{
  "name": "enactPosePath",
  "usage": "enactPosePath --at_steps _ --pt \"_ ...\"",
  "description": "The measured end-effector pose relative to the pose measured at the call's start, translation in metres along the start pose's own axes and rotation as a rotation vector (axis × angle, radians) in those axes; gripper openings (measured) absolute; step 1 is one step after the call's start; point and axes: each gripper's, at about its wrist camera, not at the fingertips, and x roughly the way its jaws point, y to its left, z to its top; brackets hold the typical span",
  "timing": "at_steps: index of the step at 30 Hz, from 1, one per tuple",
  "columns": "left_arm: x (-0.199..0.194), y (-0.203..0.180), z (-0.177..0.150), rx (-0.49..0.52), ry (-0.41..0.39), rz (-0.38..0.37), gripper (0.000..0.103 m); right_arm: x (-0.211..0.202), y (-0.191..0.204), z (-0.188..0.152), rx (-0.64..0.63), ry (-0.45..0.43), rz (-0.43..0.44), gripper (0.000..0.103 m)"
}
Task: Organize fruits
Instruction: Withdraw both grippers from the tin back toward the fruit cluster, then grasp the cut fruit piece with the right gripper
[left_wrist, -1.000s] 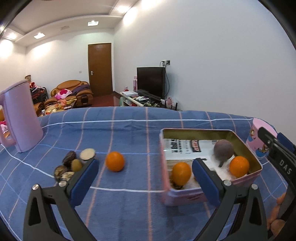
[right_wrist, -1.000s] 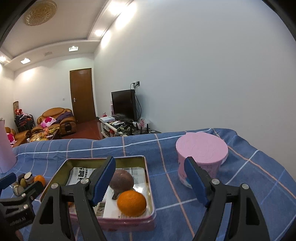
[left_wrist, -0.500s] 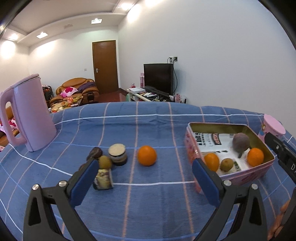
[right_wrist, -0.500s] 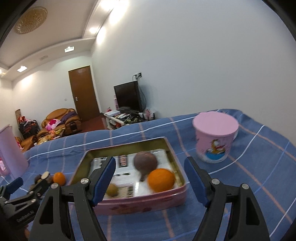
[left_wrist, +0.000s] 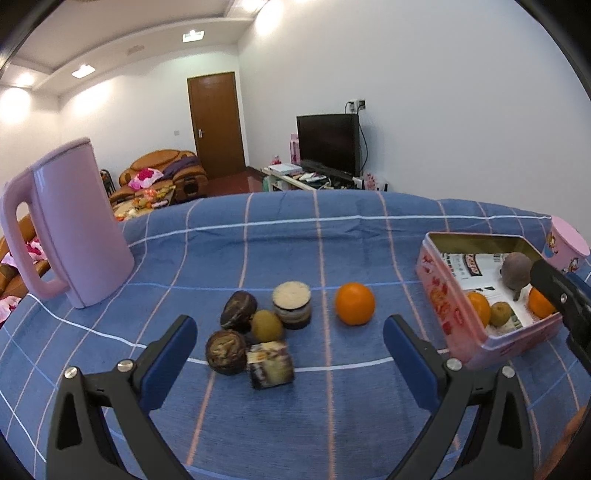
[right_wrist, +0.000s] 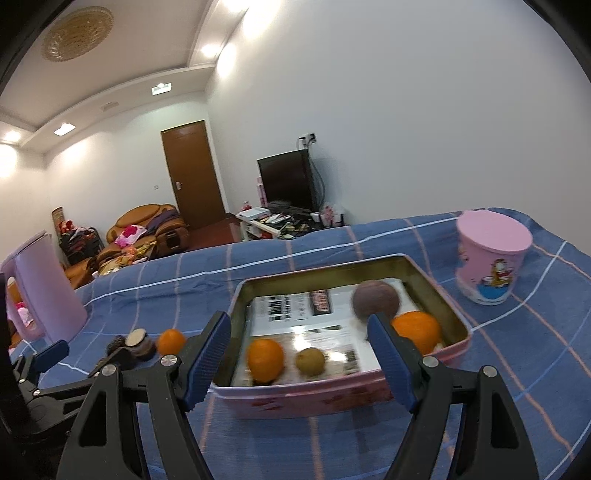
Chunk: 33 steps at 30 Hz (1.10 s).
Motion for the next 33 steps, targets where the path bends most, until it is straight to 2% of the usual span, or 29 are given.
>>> enactPosePath --at_steps 4,10,15,17,20,24,28,29,31,33 --pt "0.008 0.015 0.001 -0.006 0.036 -0.001 0.103 0.002 0.018 -0.002 -0.013 0.007 0.022 0.078" --pt "0.025 0.06 0.001 -0.129 0.088 0.005 0.103 0.01 0.043 -0.005 -0.045 0.032 0.061 0.078" --pt "0.032 0.099 0.005 -0.175 0.11 0.164 0.103 0.015 0.069 -0.009 -0.091 0.056 0.098 0.078" --pt "0.036 0.117 0.003 -0.221 0.133 0.232 0.103 0.023 0.08 -0.01 -0.11 0.087 0.12 0.078" --pt "0.039 0.133 0.001 -0.248 0.145 0.287 0.103 0.033 0.097 -0.013 -0.135 0.137 0.163 0.078" --pt "0.042 0.141 0.0 -0.262 0.165 0.288 0.103 0.045 0.123 -0.019 -0.184 0.21 0.246 0.078" --pt "0.044 0.142 0.001 -0.243 0.164 0.31 0.103 0.064 0.151 -0.03 -0.229 0.321 0.316 0.077" --pt "0.045 0.143 0.001 -0.238 0.167 0.313 0.103 0.067 0.156 -0.032 -0.234 0.34 0.326 0.076" --pt "0.045 0.145 0.003 -0.234 0.17 0.314 0.103 0.074 0.167 -0.036 -0.249 0.377 0.355 0.063" --pt "0.045 0.145 0.004 -0.231 0.167 0.314 0.103 0.081 0.177 -0.04 -0.275 0.413 0.336 0.063"
